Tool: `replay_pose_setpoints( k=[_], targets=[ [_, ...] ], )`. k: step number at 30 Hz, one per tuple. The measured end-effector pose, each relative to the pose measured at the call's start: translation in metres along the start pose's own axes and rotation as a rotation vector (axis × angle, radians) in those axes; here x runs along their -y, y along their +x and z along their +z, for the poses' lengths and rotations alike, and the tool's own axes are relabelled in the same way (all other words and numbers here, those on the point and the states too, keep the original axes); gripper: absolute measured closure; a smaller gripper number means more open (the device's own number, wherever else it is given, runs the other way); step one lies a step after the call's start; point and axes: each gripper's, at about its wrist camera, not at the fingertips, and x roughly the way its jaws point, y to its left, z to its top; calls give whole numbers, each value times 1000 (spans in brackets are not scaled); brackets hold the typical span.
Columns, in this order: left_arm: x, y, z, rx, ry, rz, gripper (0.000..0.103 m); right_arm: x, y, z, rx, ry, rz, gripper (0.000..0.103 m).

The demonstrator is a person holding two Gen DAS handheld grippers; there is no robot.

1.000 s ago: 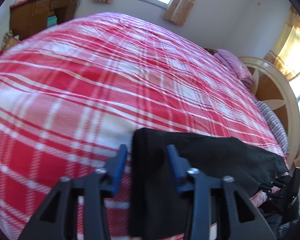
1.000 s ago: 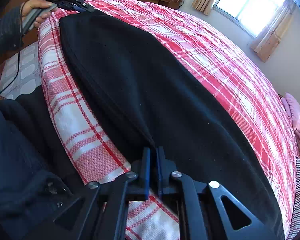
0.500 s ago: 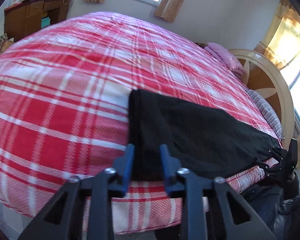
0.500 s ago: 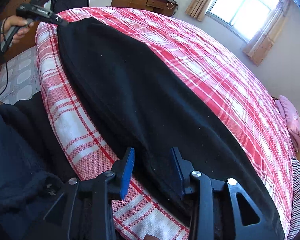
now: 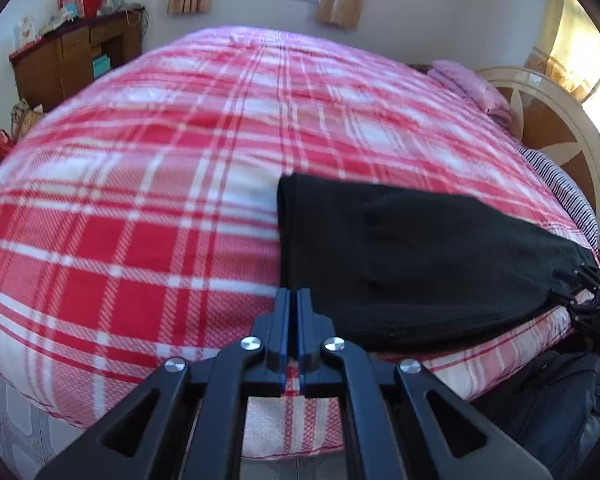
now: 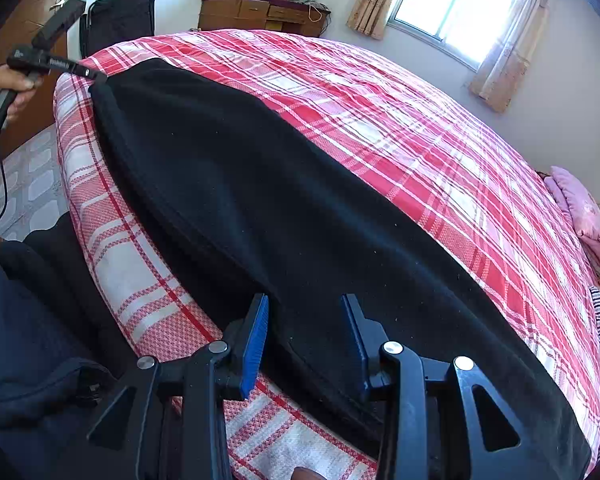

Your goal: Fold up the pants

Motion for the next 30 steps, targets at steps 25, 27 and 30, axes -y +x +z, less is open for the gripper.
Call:
replay_pose_setpoints(
  k=[25, 27, 30],
  targets=[
    [129, 37, 29, -21, 160, -231, 65, 170, -100, -79, 17, 481, -234, 49],
    [160, 48, 30, -47, 210, -274, 65, 205, -122, -103, 26, 600, -322, 49],
    [197, 64, 32, -77, 253, -315, 61, 268, -149, -151, -8, 791, -459, 49]
  ],
)
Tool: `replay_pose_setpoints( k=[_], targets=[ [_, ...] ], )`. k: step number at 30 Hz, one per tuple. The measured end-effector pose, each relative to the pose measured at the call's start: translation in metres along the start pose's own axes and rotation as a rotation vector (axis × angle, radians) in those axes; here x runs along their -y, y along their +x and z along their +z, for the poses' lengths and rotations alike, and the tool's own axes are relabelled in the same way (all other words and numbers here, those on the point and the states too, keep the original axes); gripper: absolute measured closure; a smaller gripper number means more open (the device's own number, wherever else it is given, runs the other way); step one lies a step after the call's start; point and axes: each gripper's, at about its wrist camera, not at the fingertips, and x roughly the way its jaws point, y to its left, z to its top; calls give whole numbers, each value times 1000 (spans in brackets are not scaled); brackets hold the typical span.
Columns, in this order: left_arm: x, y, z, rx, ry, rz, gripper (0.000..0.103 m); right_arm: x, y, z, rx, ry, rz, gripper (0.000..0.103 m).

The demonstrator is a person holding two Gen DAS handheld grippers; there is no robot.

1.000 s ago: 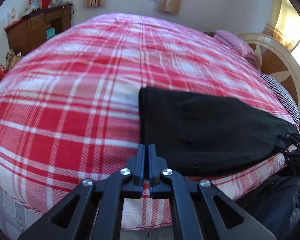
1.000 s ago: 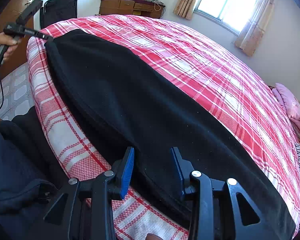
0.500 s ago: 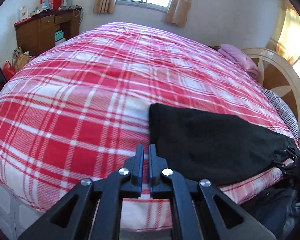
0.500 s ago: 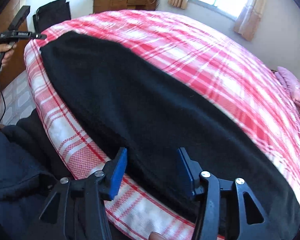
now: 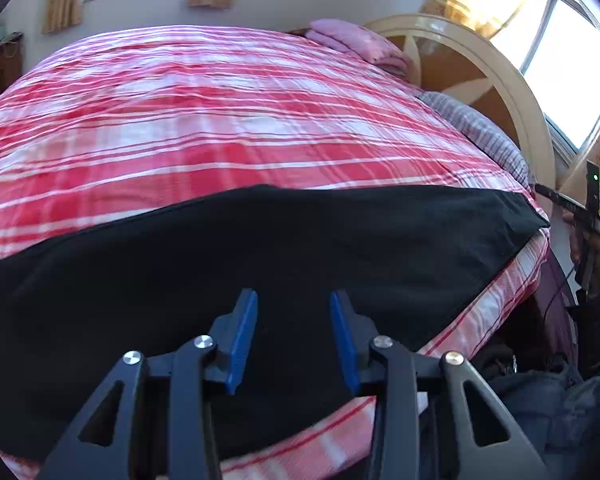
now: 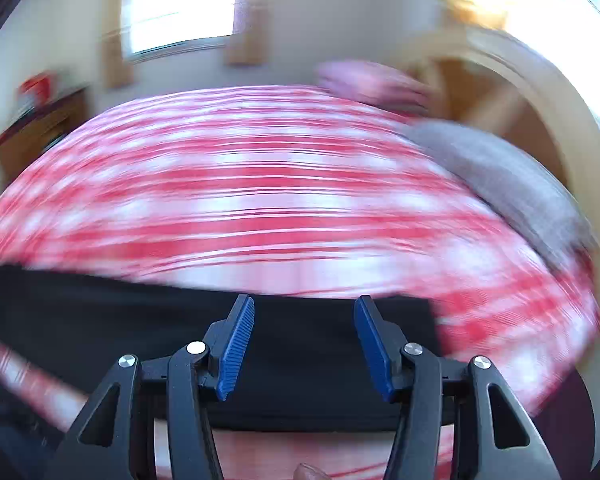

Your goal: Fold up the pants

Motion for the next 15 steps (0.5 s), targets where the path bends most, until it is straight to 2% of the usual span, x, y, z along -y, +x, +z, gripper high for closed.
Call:
replay_pose_setpoints(
  k=[2, 6, 11, 12, 13, 15],
  targets=[
    [13, 14, 8, -7, 15, -8, 61, 40, 13, 3, -41, 100, -25, 49],
    [27, 30, 13, -15, 28, -4, 61, 94, 45, 1, -108, 245, 25, 49],
    [22, 35, 5, -13, 4, -12, 61, 116, 72, -3, -132, 341, 201, 49],
    [20, 33, 3, -12, 0, -13, 61, 117, 77, -3, -141, 345, 216, 52],
    [19, 33, 3, -10, -4, -15, 61, 116, 82, -3, -153, 346, 220, 67],
    [17, 31, 2, -8, -13, -20, 61, 113, 88, -2, -166, 341, 225, 87]
  ],
)
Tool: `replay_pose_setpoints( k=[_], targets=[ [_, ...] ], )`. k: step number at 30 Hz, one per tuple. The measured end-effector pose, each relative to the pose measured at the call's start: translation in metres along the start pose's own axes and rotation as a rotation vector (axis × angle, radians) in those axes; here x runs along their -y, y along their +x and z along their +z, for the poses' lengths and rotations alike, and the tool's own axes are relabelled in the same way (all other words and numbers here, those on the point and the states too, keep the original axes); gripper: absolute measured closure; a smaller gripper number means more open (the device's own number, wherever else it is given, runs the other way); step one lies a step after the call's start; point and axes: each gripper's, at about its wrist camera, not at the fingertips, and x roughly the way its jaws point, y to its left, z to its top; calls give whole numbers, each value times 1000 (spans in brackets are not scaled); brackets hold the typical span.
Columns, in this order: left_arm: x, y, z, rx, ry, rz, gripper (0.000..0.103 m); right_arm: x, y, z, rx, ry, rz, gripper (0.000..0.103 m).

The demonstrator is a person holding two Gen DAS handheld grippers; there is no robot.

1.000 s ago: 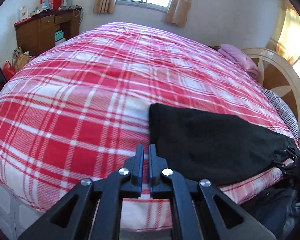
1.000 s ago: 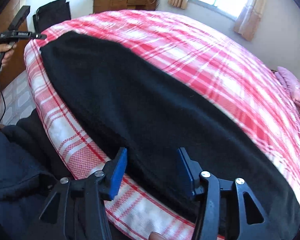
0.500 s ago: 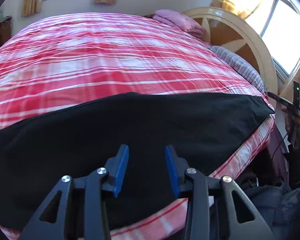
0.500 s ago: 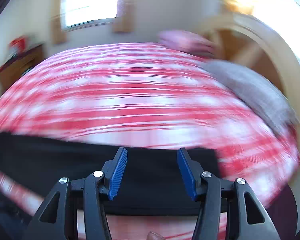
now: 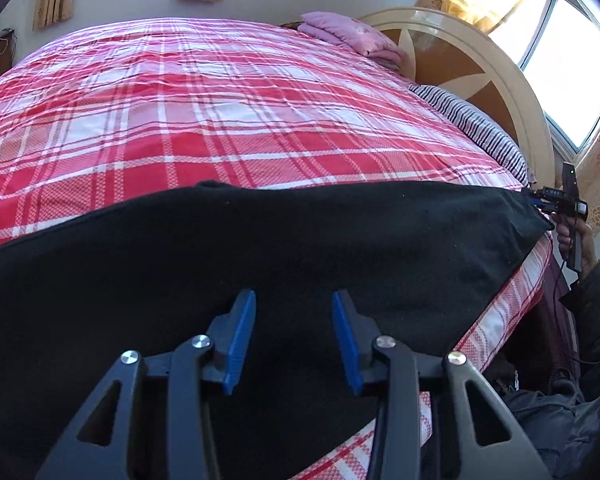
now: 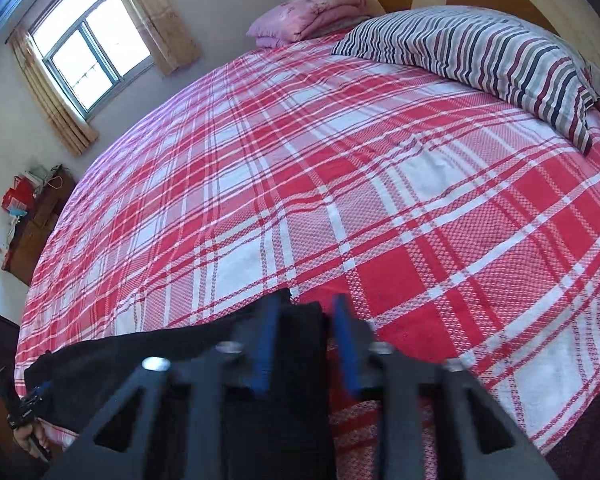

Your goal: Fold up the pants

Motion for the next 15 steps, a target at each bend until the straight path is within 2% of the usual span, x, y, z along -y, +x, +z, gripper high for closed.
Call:
replay_pose_setpoints(
  k=[4, 10, 14, 15],
  targets=[
    [-1, 0, -1, 4, -7, -4, 61, -10, -8, -1, 26, -30, -8, 98],
    [-1, 2, -1, 6, -8, -6, 60, -35, -30, 12, 131, -117, -57, 99],
    [-1, 2, -2, 7, -7, -6, 60, -43, -18, 24, 130, -144, -91, 99],
    [-1, 2, -2, 7, -7, -6, 60, -45, -9, 25, 125, -168, -138, 99]
  ],
)
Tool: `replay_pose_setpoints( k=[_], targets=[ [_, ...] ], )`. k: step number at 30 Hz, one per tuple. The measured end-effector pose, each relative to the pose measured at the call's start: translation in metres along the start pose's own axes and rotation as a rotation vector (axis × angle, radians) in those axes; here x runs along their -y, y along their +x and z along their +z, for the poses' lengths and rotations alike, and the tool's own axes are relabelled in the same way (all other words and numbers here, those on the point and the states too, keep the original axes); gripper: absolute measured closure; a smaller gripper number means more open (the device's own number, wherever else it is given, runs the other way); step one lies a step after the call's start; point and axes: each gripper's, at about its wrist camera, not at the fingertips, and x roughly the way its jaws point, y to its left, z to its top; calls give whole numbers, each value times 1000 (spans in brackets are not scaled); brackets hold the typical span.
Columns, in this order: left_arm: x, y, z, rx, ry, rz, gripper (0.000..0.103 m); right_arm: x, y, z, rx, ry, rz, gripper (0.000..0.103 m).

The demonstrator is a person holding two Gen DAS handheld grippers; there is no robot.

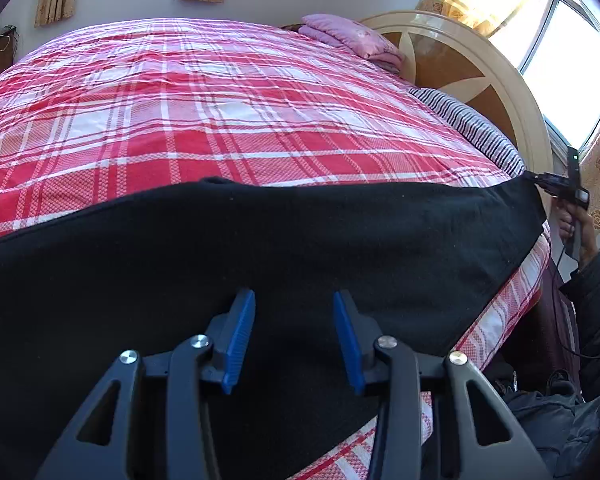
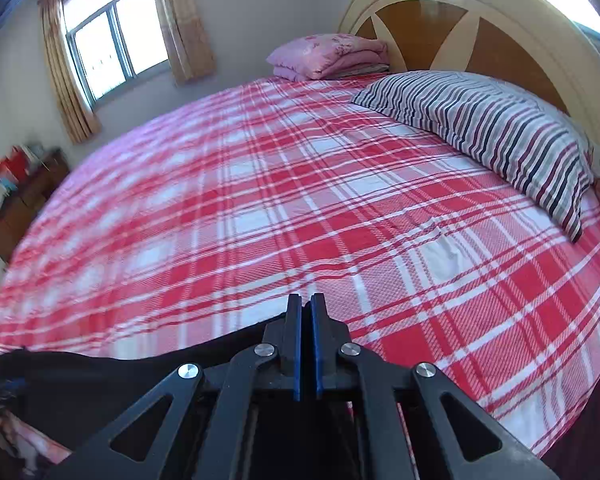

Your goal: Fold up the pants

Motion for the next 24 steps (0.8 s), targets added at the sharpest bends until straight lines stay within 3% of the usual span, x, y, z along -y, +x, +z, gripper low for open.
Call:
replay_pose_setpoints(
  k=[5, 6, 7, 9, 14, 17, 21, 24],
  targets=[
    [0, -1, -1, -1, 5, -1, 60, 10, 31, -16, -86, 11, -29, 96],
    [0, -1, -1, -2, 5, -1, 60, 13, 27, -19, -83, 25, -26, 87],
    [0, -2, -1, -4, 5, 0, 60, 16, 19, -22, -75, 43, -39, 63],
    [2, -2, -1, -7, 12, 5, 60, 19, 0, -27, -55, 67, -53, 39],
    [13, -8, -7, -14, 48, 25, 47, 7, -57, -51, -9, 124, 0, 39],
    [25, -11, -15, -24, 109, 35, 47, -23, -70, -70, -11, 80, 102, 39],
    [28, -7, -26, -44, 144, 49, 44, -75, -62, -86, -46, -60, 190, 41],
    [31, -9, -28, -39, 162, 60, 44, -122, -51, -103, -95, -259, 154, 49]
  ],
)
